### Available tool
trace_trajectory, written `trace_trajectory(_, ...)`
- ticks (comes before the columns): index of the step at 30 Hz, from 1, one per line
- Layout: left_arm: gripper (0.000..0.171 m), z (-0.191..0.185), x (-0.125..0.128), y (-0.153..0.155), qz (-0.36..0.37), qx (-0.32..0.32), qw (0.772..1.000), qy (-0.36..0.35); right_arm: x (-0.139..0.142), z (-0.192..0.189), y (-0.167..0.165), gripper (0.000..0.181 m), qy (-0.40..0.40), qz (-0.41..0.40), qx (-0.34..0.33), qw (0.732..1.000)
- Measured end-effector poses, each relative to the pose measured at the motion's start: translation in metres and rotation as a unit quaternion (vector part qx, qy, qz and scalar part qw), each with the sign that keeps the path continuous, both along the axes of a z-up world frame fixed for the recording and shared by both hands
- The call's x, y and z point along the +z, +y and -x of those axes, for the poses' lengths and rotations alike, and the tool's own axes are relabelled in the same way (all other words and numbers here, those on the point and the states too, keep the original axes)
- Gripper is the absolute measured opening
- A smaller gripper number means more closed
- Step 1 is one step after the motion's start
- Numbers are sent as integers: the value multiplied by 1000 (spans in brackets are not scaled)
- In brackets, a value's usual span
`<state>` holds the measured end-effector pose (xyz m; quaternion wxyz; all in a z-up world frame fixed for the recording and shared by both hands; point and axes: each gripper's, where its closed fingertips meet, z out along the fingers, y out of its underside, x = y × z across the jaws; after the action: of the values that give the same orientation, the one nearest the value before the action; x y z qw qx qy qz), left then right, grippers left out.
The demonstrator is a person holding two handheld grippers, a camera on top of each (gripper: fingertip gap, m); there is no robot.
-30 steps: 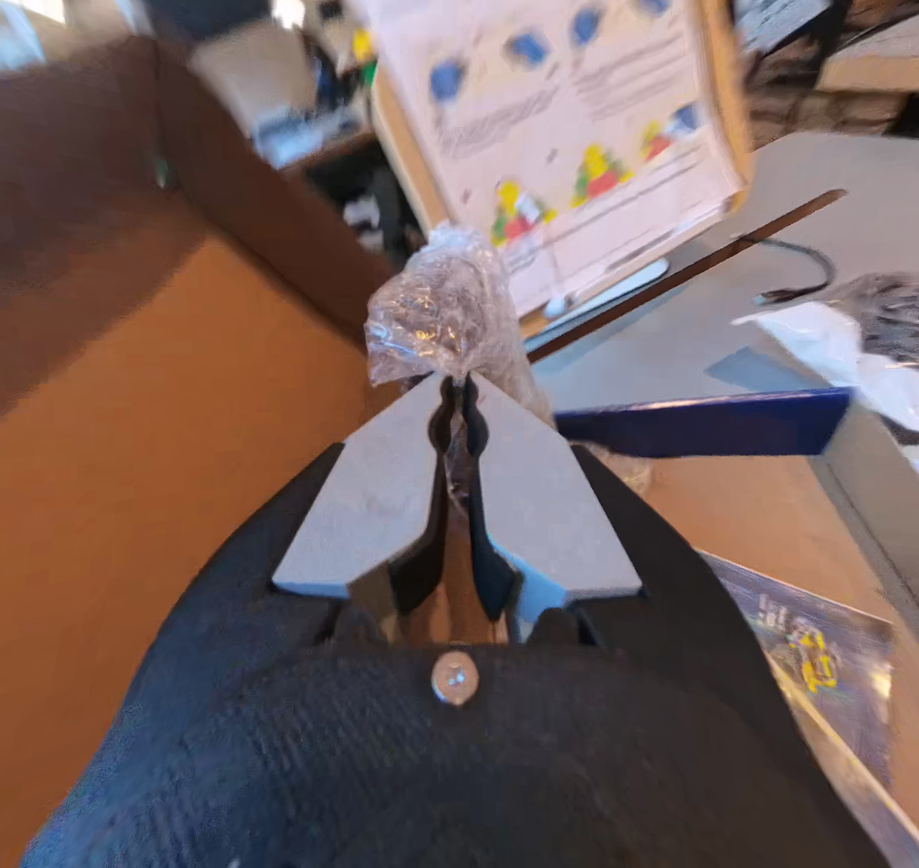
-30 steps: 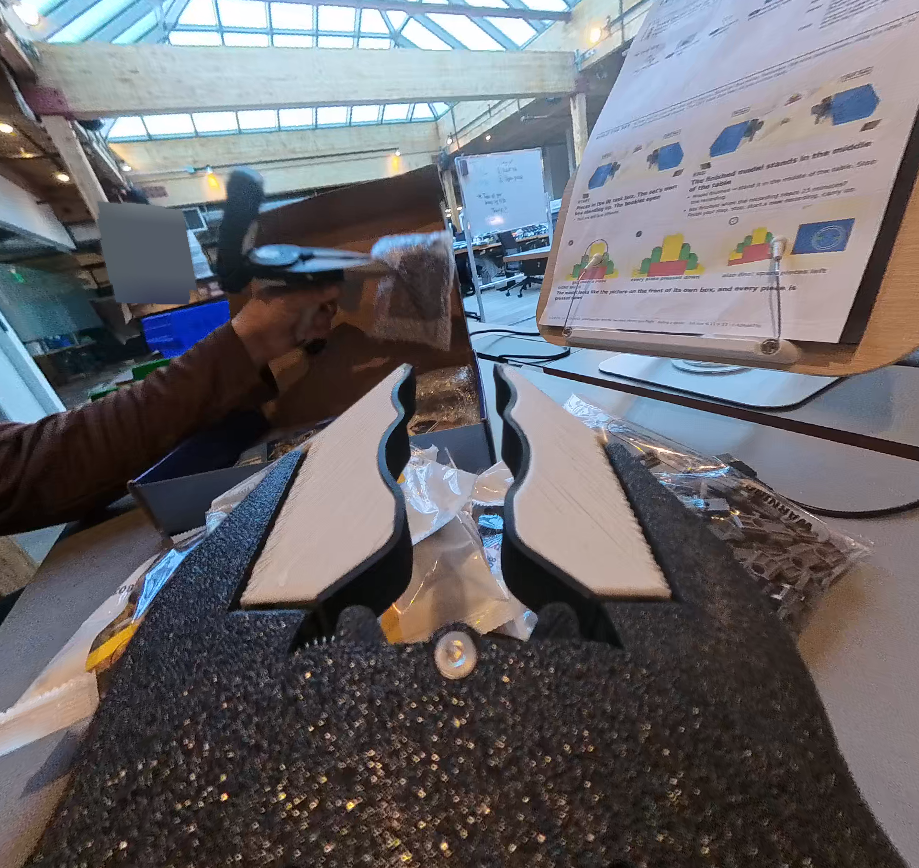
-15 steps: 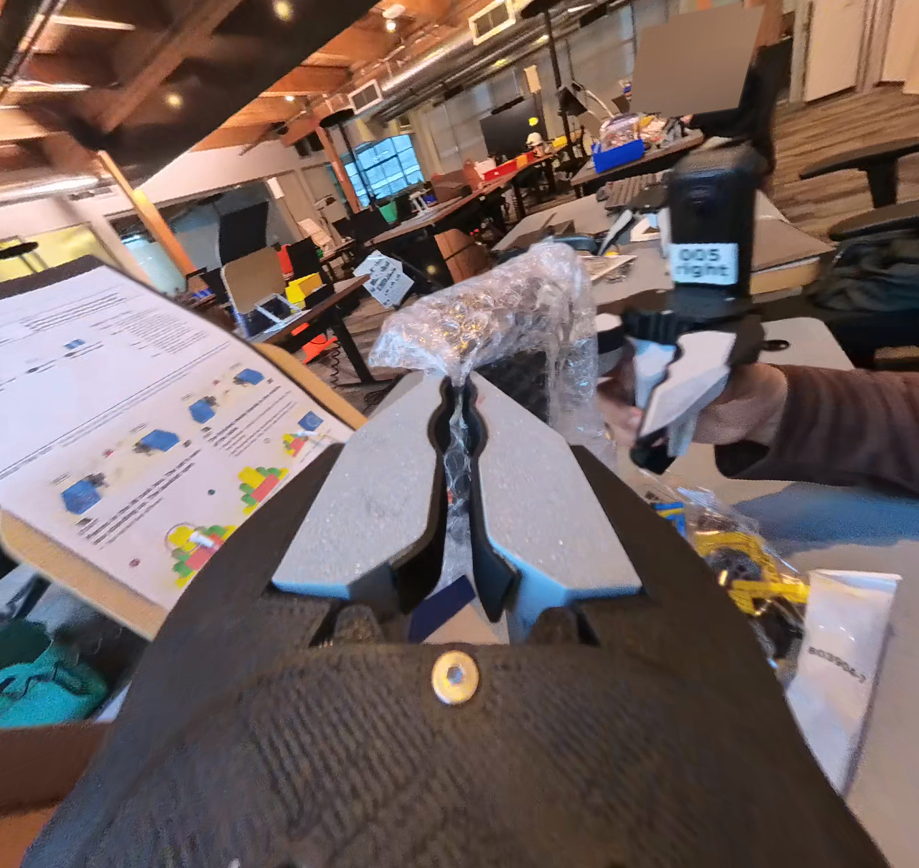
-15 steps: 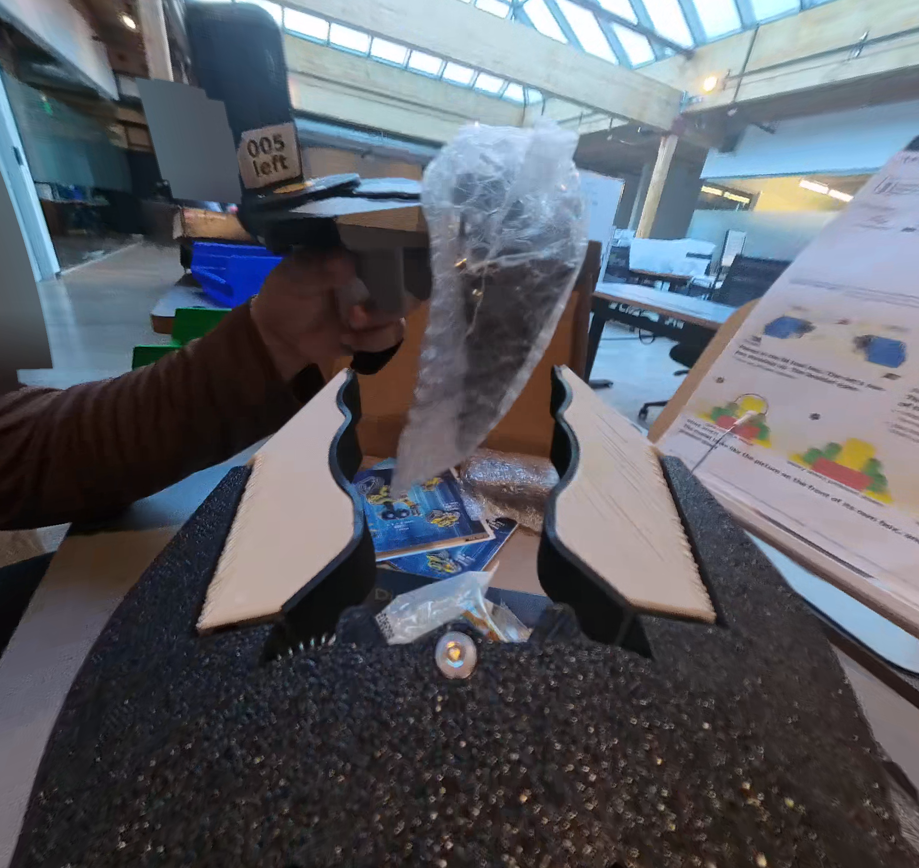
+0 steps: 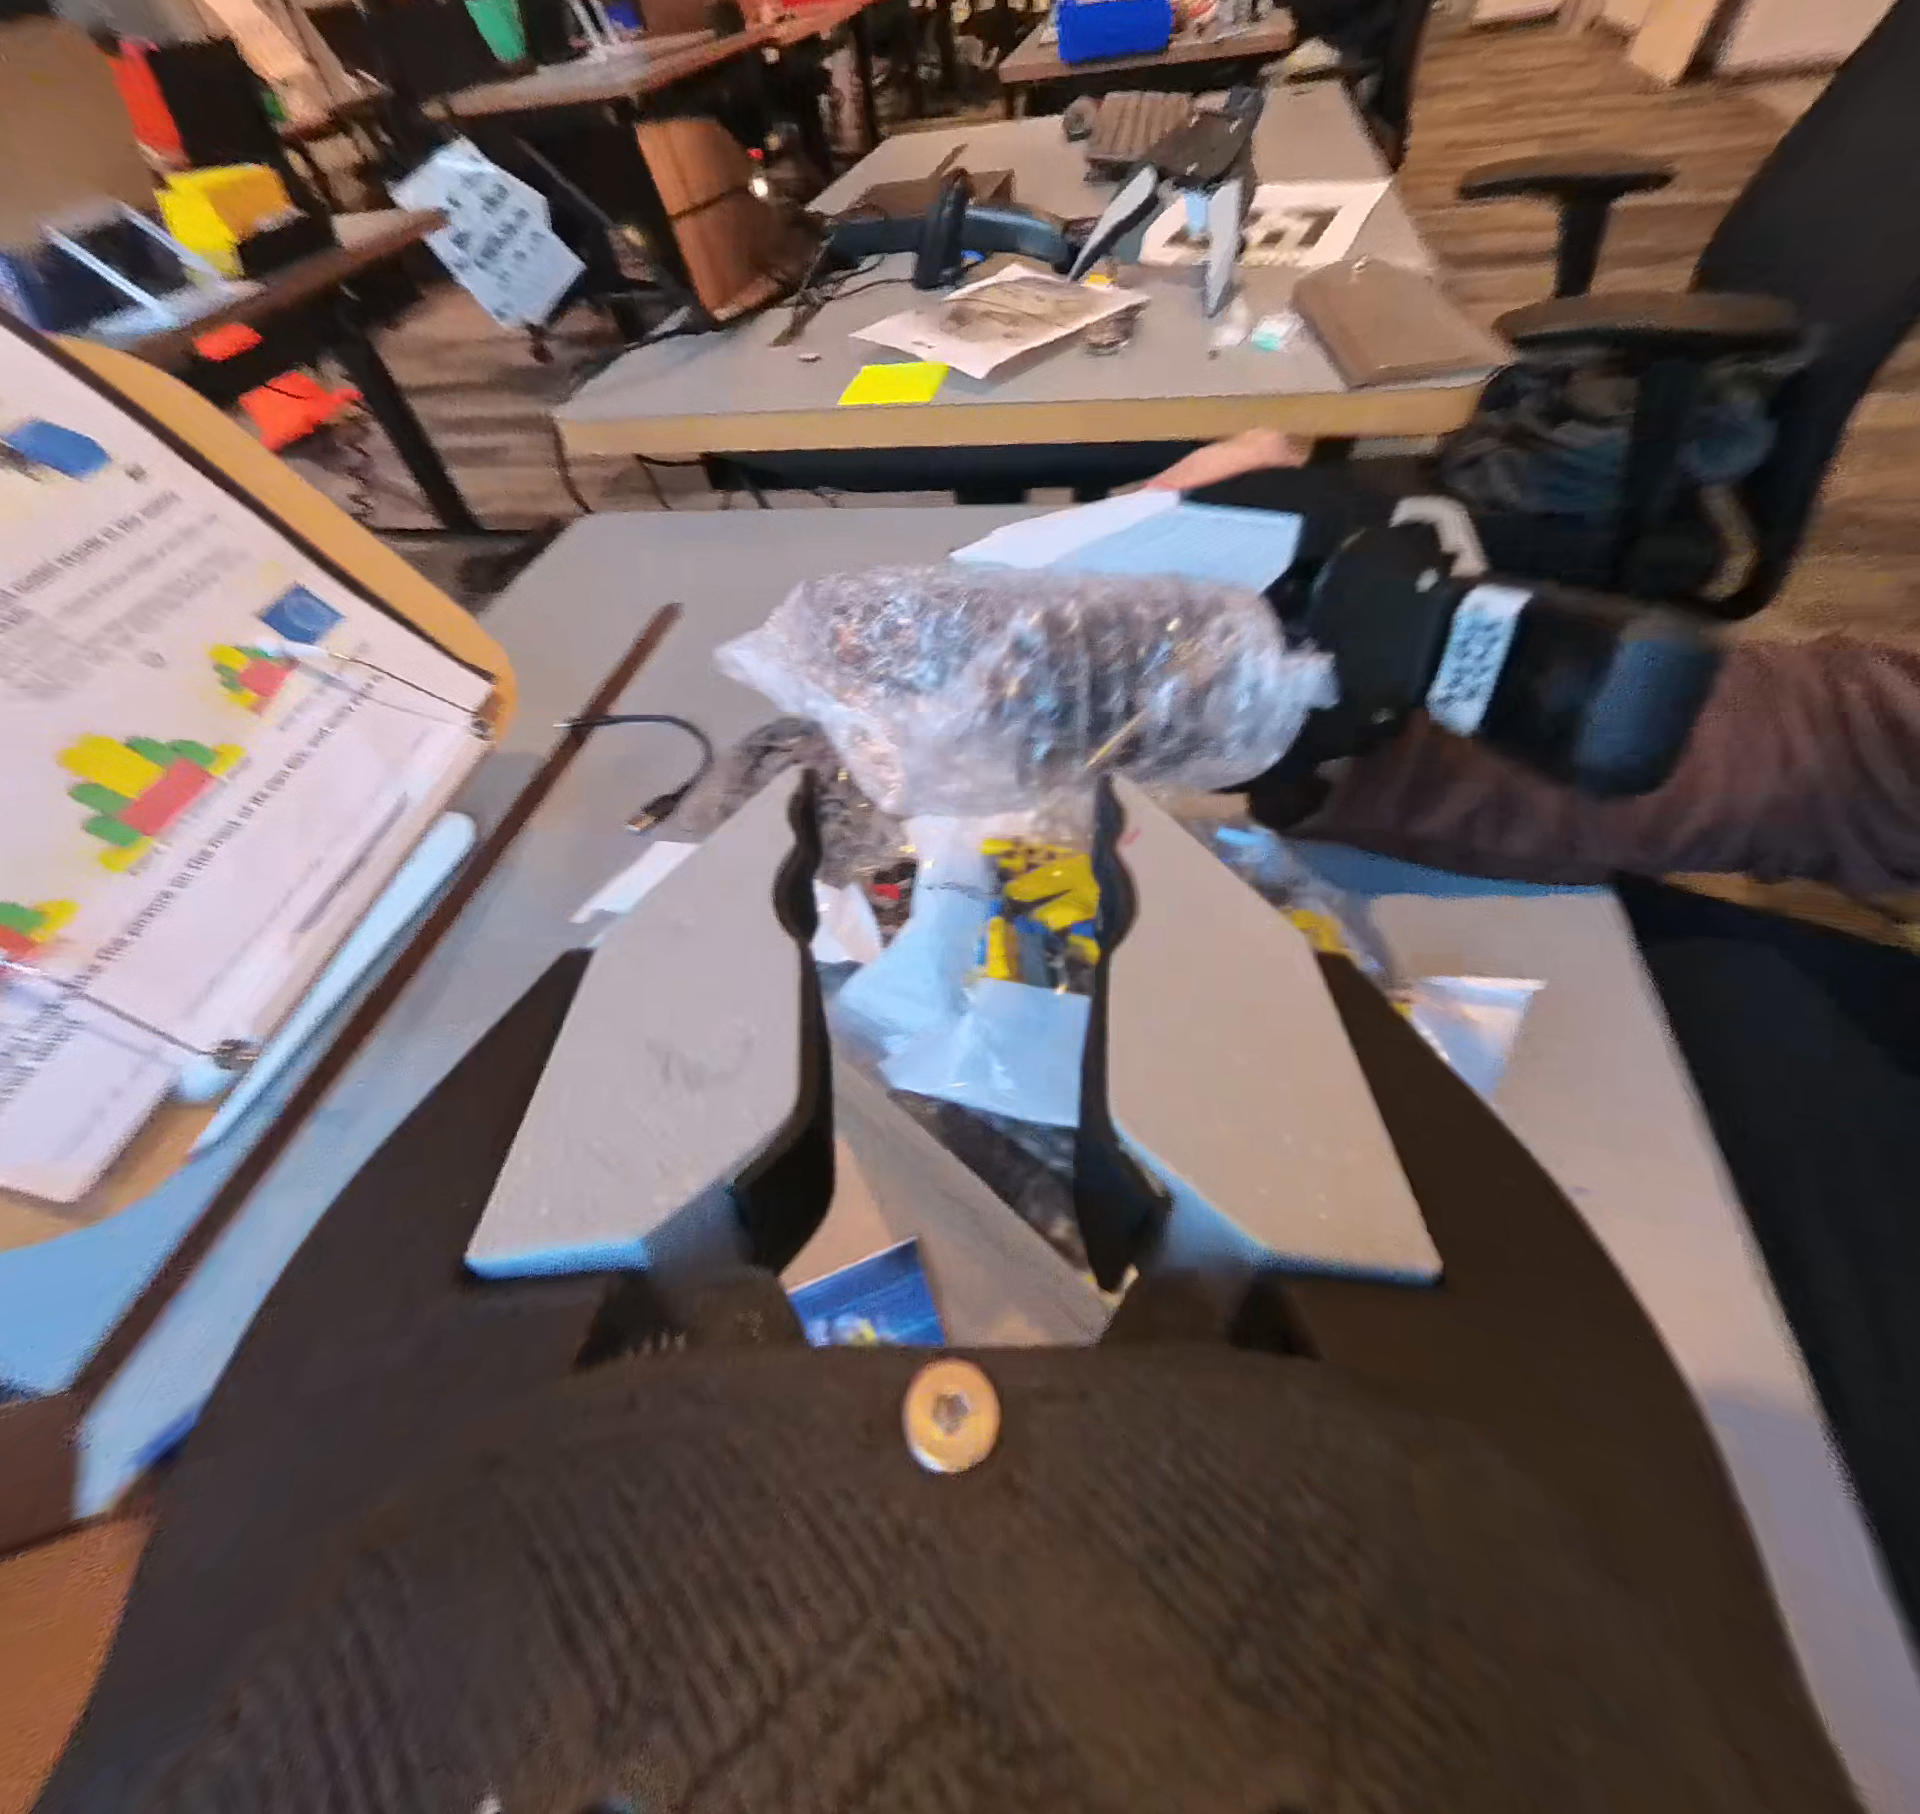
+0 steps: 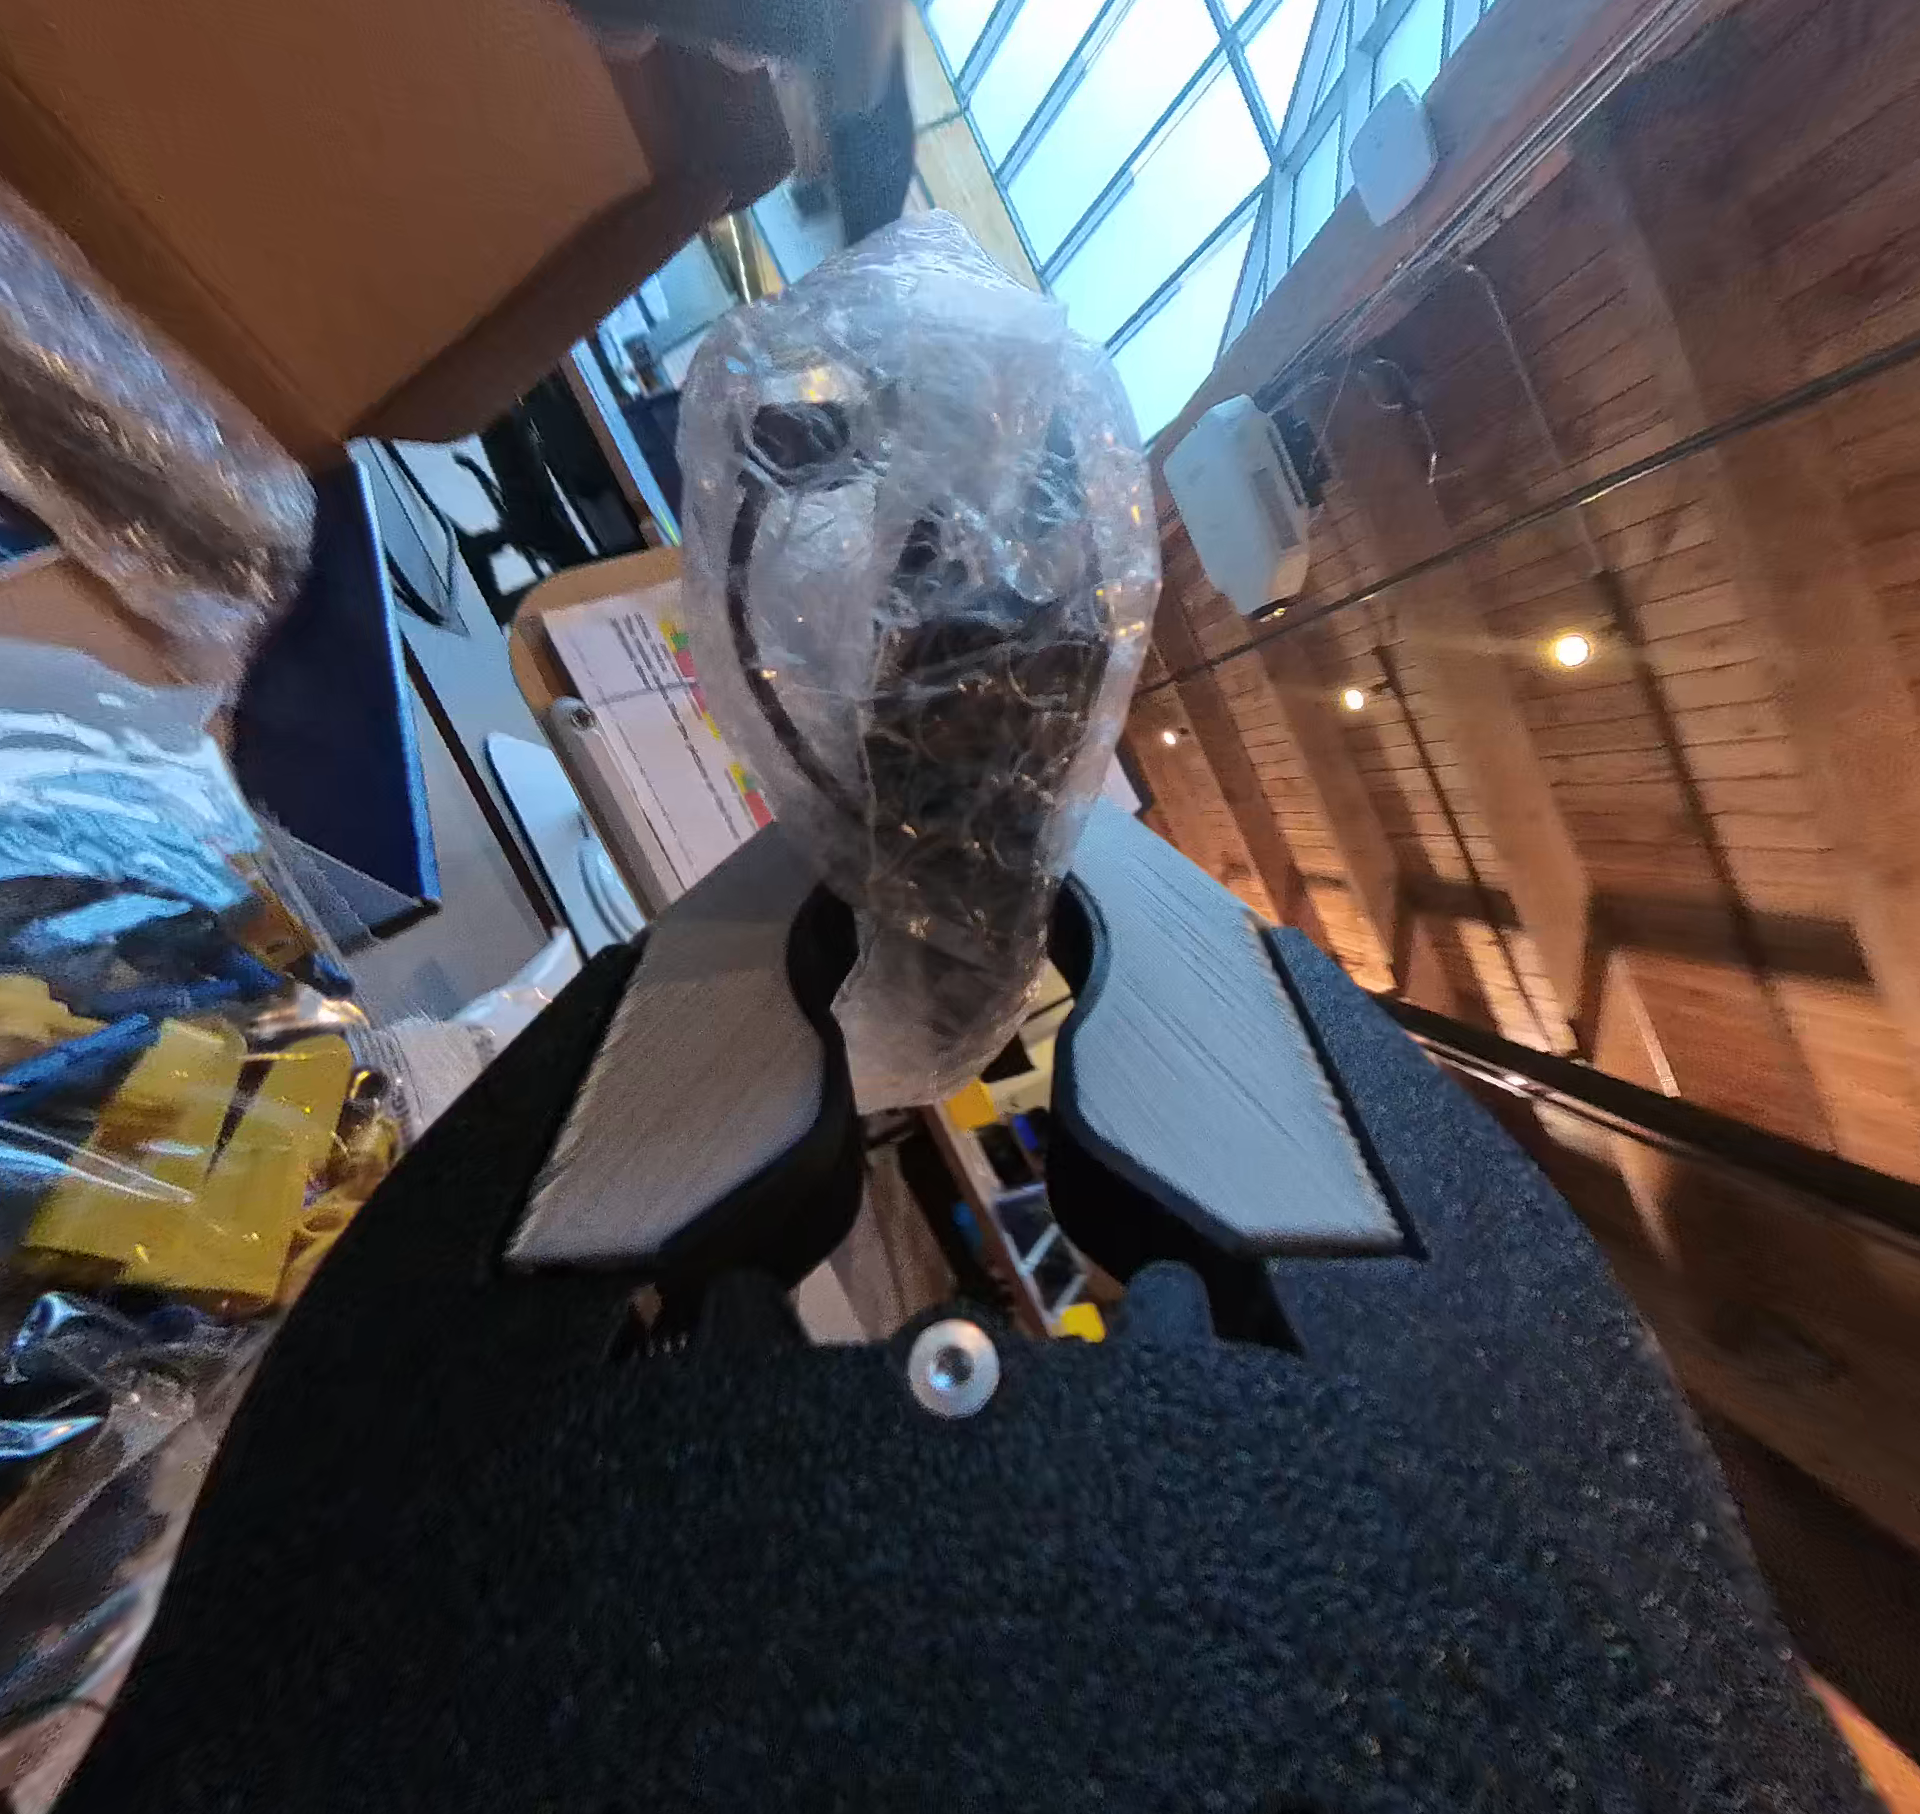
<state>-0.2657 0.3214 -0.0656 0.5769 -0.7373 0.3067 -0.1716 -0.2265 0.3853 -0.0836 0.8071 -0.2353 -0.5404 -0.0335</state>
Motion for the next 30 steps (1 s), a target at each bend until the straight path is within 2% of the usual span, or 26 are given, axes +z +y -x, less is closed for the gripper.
trace_trajectory(1,55,-1,3,-2,11,-9,1000,-28,-2,1,1,31,-7,-16,-11,1000)
trace_trajectory(5,70,-13,4,-7,59,-56,991,-106,-6,7,-11,31,-20,-53,-13,998)
trace_trajectory(10,72,-22,-19,5,108,-38,990,-87,-4,10,-28,31,-12,-86,-13,996)
trace_trajectory(18,60,-36,-30,8,144,-59,981,-113,-10,11,-18,31,-18,-103,-38,994)
trace_trajectory(27,61,-38,-27,16,150,-64,974,-157,-6,12,-20,30,-7,-123,-87,989)
trace_trajectory(30,59,-35,-29,11,154,-66,976,-137,-6,15,-28,30,-6,-140,-90,986)
